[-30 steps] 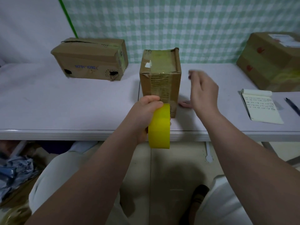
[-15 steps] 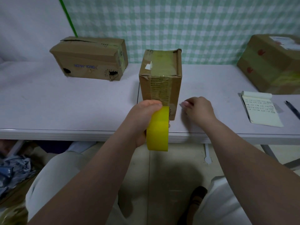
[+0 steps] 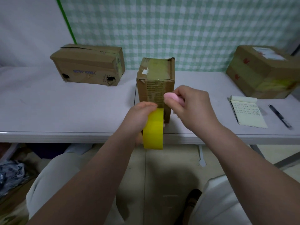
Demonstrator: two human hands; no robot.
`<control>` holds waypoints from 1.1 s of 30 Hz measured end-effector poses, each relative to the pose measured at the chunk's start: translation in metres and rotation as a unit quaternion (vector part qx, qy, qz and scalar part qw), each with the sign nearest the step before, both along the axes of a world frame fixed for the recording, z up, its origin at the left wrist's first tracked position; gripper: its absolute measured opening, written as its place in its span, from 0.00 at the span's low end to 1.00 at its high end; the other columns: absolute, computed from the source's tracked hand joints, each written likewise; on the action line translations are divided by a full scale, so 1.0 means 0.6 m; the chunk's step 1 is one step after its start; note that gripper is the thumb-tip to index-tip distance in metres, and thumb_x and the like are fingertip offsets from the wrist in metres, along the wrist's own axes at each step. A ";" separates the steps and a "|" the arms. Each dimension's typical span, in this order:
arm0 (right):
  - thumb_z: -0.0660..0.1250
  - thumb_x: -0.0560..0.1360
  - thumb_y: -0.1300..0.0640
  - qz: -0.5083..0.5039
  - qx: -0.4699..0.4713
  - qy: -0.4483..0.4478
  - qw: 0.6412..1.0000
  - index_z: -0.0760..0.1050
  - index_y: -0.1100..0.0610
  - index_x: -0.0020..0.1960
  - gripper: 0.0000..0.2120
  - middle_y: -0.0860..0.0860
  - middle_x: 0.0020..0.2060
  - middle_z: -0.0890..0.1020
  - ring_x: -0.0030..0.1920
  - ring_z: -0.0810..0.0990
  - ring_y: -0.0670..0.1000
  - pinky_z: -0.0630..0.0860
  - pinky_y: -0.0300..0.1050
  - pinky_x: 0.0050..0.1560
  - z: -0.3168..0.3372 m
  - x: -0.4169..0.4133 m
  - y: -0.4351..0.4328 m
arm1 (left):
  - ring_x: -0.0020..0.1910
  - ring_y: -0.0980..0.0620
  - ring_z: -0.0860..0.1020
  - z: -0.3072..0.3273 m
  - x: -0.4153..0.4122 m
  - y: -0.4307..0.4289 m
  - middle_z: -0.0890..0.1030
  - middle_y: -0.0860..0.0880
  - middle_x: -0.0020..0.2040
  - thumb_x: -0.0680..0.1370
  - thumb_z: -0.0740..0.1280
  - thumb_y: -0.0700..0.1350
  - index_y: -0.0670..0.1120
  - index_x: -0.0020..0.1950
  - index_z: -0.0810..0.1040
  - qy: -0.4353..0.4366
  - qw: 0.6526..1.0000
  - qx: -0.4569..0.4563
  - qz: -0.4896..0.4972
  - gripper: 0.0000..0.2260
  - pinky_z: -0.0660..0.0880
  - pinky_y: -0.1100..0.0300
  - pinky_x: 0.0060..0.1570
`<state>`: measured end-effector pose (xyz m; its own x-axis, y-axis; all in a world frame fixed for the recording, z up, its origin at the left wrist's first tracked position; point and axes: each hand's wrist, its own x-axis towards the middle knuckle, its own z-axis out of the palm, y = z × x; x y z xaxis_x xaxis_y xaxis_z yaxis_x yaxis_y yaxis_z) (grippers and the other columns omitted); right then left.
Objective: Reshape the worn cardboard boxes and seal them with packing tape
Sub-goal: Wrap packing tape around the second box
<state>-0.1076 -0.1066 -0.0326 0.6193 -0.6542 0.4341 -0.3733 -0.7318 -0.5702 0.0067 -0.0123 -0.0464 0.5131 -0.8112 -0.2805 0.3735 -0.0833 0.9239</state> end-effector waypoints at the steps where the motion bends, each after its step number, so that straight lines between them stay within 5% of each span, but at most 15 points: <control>1: 0.68 0.76 0.48 0.006 -0.038 0.018 0.999 0.78 0.58 0.44 0.12 0.50 0.35 0.80 0.36 0.77 0.49 0.69 0.40 0.35 0.005 0.006 0.002 | 0.27 0.51 0.80 0.000 0.000 0.001 0.81 0.44 0.34 0.79 0.63 0.39 0.41 0.52 0.76 0.001 1.000 -0.002 -0.001 0.04 0.77 0.59 0.26; 5: 0.65 0.78 0.50 0.047 -0.146 0.110 0.982 0.73 0.61 0.43 0.14 0.56 0.38 0.80 0.39 0.77 0.58 0.67 0.46 0.38 0.019 0.030 0.006 | 0.27 0.51 0.80 -0.002 0.005 0.001 0.80 0.43 0.36 0.79 0.63 0.39 0.42 0.48 0.77 -0.005 1.000 -0.001 -0.007 0.03 0.77 0.59 0.27; 12: 0.57 0.81 0.50 0.066 -0.200 0.247 0.946 0.65 0.55 0.44 0.11 0.57 0.44 0.79 0.46 0.78 0.61 0.65 0.46 0.40 0.045 0.058 0.010 | 0.27 0.45 0.78 -0.011 0.014 -0.001 0.79 0.42 0.32 0.78 0.64 0.38 0.42 0.46 0.75 0.004 1.000 0.001 -0.020 0.02 0.77 0.55 0.31; 25: 0.57 0.81 0.50 0.079 -0.233 0.289 0.925 0.64 0.55 0.44 0.11 0.52 0.40 0.72 0.45 0.77 0.58 0.65 0.47 0.39 0.051 0.043 -0.010 | 0.27 0.48 0.80 -0.005 0.022 -0.004 0.80 0.45 0.29 0.77 0.66 0.40 0.43 0.48 0.76 0.010 0.999 0.015 -0.029 0.02 0.78 0.56 0.32; 33: 0.57 0.81 0.50 0.038 -0.210 0.332 0.919 0.65 0.54 0.45 0.10 0.56 0.45 0.79 0.44 0.76 0.59 0.64 0.46 0.38 0.030 0.008 -0.042 | 0.29 0.48 0.80 -0.003 0.032 -0.004 0.79 0.43 0.37 0.76 0.68 0.40 0.43 0.50 0.78 -0.025 0.998 0.054 -0.024 0.04 0.79 0.57 0.30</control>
